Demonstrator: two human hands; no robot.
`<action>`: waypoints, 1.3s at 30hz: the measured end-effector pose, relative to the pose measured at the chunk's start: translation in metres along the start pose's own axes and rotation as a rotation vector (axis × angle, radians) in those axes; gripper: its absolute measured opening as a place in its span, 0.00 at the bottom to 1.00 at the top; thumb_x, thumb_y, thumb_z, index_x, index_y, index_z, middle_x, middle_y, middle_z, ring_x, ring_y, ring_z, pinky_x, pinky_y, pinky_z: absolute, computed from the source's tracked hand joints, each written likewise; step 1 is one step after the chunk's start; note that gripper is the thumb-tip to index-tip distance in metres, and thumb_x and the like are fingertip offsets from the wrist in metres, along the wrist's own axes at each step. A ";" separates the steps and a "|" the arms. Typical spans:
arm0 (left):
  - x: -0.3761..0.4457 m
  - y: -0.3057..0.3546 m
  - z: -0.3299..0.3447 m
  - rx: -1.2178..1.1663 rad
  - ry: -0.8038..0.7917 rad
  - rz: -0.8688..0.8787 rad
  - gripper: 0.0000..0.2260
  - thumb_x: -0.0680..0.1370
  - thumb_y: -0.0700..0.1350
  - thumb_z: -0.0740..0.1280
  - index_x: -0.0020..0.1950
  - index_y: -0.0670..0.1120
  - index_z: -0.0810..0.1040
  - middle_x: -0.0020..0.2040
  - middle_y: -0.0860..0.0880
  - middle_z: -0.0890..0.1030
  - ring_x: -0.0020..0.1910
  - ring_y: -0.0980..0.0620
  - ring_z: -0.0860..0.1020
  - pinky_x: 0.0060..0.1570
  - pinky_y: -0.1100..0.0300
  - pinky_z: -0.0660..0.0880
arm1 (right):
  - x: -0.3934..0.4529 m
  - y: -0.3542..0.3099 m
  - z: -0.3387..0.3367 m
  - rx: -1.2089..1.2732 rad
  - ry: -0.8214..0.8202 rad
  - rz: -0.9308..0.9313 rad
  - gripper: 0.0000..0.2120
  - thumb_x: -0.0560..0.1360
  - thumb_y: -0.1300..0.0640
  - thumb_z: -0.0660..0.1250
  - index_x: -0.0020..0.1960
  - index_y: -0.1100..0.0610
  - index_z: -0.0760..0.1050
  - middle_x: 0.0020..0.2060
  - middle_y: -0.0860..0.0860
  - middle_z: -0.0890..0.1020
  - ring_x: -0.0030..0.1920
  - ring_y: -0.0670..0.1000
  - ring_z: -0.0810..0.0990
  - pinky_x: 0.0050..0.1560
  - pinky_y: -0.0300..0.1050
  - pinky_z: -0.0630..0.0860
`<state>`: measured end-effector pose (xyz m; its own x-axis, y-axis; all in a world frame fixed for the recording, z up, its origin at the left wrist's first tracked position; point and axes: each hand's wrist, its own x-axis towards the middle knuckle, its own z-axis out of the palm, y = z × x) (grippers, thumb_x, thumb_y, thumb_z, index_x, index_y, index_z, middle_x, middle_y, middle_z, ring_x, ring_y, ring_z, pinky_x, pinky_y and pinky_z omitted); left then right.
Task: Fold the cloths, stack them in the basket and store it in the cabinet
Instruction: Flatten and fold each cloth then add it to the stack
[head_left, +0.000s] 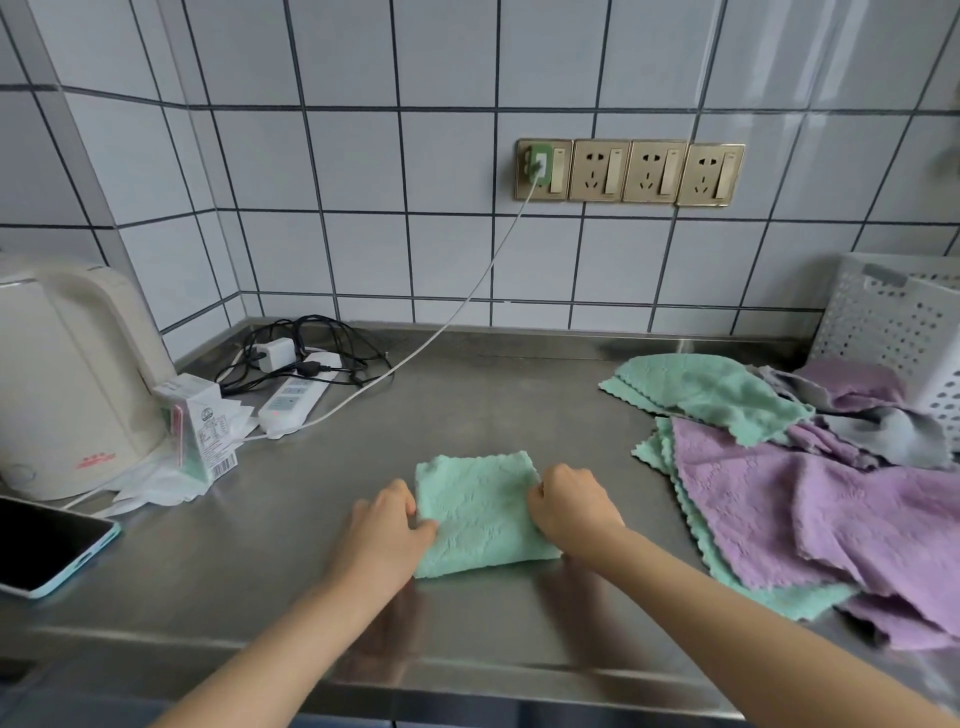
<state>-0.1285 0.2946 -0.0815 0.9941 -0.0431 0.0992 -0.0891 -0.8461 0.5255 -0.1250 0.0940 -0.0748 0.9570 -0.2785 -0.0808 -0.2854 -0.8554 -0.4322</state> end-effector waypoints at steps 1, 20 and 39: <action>0.000 0.000 -0.001 0.100 0.032 0.053 0.10 0.74 0.52 0.66 0.50 0.49 0.69 0.41 0.52 0.78 0.43 0.45 0.78 0.39 0.55 0.72 | -0.002 0.000 -0.001 -0.013 0.024 -0.017 0.08 0.76 0.61 0.53 0.38 0.57 0.62 0.35 0.52 0.71 0.36 0.56 0.72 0.32 0.43 0.66; 0.048 -0.045 -0.012 0.570 -0.087 0.756 0.20 0.75 0.53 0.54 0.61 0.52 0.79 0.60 0.56 0.80 0.62 0.56 0.77 0.58 0.55 0.74 | 0.000 0.004 0.012 -0.291 -0.101 -0.653 0.43 0.68 0.32 0.35 0.77 0.52 0.49 0.77 0.53 0.52 0.77 0.55 0.47 0.75 0.46 0.47; 0.100 -0.073 -0.017 0.411 0.010 0.548 0.16 0.78 0.39 0.63 0.66 0.41 0.75 0.67 0.45 0.75 0.70 0.48 0.70 0.69 0.64 0.58 | 0.062 -0.036 0.027 -0.288 -0.030 -0.777 0.24 0.81 0.51 0.57 0.74 0.58 0.59 0.73 0.54 0.63 0.73 0.54 0.59 0.71 0.47 0.59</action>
<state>-0.0241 0.3605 -0.0956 0.8113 -0.5194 0.2683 -0.5469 -0.8365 0.0341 -0.0535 0.1196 -0.0888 0.8867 0.4464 0.1206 0.4598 -0.8787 -0.1281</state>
